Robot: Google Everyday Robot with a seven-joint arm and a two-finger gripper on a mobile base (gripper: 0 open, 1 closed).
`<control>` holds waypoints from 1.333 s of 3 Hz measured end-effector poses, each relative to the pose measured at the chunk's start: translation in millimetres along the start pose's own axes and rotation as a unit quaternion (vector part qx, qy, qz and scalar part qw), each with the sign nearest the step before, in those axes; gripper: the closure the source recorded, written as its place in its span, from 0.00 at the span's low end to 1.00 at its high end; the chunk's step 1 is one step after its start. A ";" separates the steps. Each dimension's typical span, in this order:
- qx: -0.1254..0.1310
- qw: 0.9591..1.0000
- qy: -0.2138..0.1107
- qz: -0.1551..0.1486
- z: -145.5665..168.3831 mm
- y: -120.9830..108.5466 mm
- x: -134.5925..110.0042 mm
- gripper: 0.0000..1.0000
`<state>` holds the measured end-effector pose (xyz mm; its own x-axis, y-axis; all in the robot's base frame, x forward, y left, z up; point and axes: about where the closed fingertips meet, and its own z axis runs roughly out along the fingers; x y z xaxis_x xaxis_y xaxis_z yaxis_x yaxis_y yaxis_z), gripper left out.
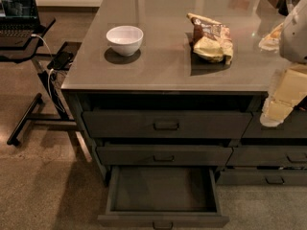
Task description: Close bottom drawer
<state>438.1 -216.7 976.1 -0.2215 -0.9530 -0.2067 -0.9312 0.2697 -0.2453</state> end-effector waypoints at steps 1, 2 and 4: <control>0.001 1.000 -0.003 0.001 3.9 3.2 1.2 0.00; -0.017 1.000 -0.016 0.007 31.0 21.1 12.4 0.18; -0.070 0.997 -0.027 0.017 126.0 71.5 39.6 0.65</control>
Offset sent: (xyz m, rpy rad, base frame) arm -0.0345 -0.0100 -0.1029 0.0903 0.1171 -0.0045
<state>399.3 -217.7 831.0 -0.2405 -0.9339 -0.2644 -0.9558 0.2754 -0.1032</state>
